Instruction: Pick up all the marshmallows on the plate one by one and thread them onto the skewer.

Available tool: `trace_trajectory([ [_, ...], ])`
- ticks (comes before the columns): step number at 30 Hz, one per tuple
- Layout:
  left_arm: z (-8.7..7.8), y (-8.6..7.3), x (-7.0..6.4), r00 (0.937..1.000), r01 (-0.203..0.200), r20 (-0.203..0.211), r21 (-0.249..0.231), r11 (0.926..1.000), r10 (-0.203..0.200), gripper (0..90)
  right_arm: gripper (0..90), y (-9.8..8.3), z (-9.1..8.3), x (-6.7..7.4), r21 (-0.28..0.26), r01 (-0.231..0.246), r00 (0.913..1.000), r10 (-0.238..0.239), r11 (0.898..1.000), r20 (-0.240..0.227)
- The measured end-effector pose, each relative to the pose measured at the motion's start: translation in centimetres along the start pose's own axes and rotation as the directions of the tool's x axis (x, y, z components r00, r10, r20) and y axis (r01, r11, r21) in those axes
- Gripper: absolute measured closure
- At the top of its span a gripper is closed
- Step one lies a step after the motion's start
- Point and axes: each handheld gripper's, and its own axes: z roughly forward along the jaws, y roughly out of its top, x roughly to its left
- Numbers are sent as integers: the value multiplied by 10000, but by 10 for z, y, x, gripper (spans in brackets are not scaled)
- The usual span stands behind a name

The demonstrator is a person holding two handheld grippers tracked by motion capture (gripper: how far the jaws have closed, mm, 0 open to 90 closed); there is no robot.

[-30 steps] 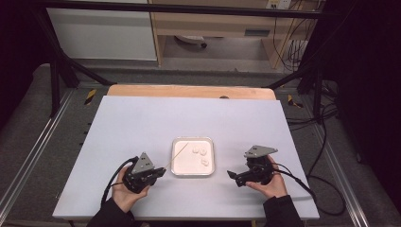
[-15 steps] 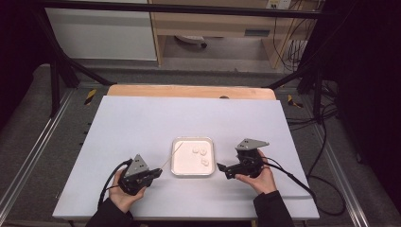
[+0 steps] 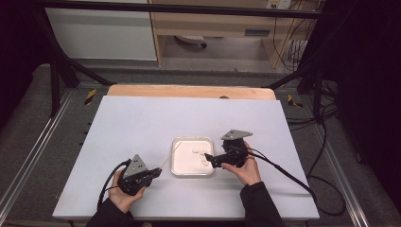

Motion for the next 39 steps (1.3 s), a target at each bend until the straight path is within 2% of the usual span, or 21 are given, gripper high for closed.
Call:
trace_trajectory([
  [7,3,0,-1,10000,-46,44,40,10000,46,883,115,7,22,2,228,332,9991,-326,9992,-271],
  [10,4,0,-1,10000,-33,66,46,10000,33,883,166,8,31,3,473,687,9970,-669,9965,-382],
  [15,4,0,-2,9999,-25,142,33,10000,25,883,281,6,40,1,523,595,9962,-559,9969,-673],
  [16,4,0,-2,9999,-14,160,37,10000,13,883,305,6,42,0,524,692,9955,-656,9962,-682],
  [19,5,0,-2,9998,12,186,31,10000,-12,883,368,4,45,0,588,807,9949,-769,9950,-647],
  [25,5,0,-3,9997,6,234,25,10000,-7,883,499,5,48,-3,663,582,9955,-530,9961,-782],
  [32,5,0,-2,9998,58,207,-15,10000,-58,883,578,2,52,-4,907,741,9946,-669,9931,-800],
  [39,4,0,-2,9998,110,174,-81,9999,-108,883,632,-2,55,-2,955,1138,9911,-1064,9889,-794],
])
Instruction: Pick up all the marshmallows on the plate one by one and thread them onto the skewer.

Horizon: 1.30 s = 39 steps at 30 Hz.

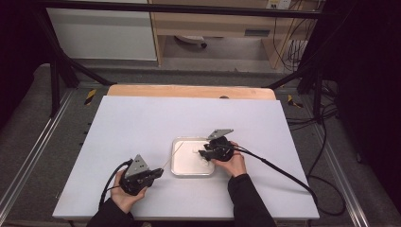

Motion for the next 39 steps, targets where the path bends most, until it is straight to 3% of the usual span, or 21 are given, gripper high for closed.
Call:
trace_trajectory([
  [8,0,0,0,10000,1,27,-36,10000,-1,883,685,-2,0,3,-88,127,9998,-126,9999,155],
  [14,0,0,-1,10000,-24,-2,-33,10000,24,883,698,0,-4,2,-140,121,9999,-121,9998,-52],
  [24,-1,1,-3,10000,-75,15,-158,9998,75,883,712,13,-35,5,-1106,-494,9952,395,9926,-894],
  [29,-1,1,-4,9999,-79,89,-201,9998,81,883,713,18,-51,8,-1622,-815,9890,596,9834,-1356],
  [33,-1,2,-6,9999,-100,66,-283,9995,102,883,716,23,-62,9,-2027,-1225,9780,834,9716,-1914],
  [39,-1,3,-7,9999,-133,38,-453,9989,135,883,721,30,-75,11,-2813,-1985,9528,1175,9389,-2801],
])
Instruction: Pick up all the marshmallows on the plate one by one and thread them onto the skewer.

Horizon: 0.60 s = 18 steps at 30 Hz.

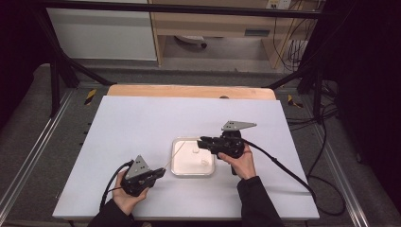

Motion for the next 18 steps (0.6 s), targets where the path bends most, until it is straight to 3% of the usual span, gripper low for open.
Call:
trace_trajectory([
  [8,-1,2,-3,10000,-11,-13,-328,9995,11,883,723,16,0,8,-615,-376,9976,339,9974,-599],
  [18,0,2,-5,9999,-104,16,-367,9993,105,883,724,20,14,8,-764,-893,9915,814,9931,-1014],
])
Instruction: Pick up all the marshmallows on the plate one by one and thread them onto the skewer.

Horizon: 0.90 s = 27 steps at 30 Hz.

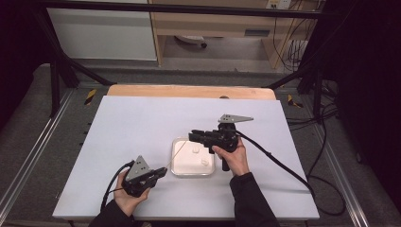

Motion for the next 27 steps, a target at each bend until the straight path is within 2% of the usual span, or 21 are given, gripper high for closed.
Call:
trace_trajectory([
  [27,0,-1,-3,9999,-163,6,-173,9997,163,883,740,-11,14,-3,264,-664,9945,683,9974,-790],
])
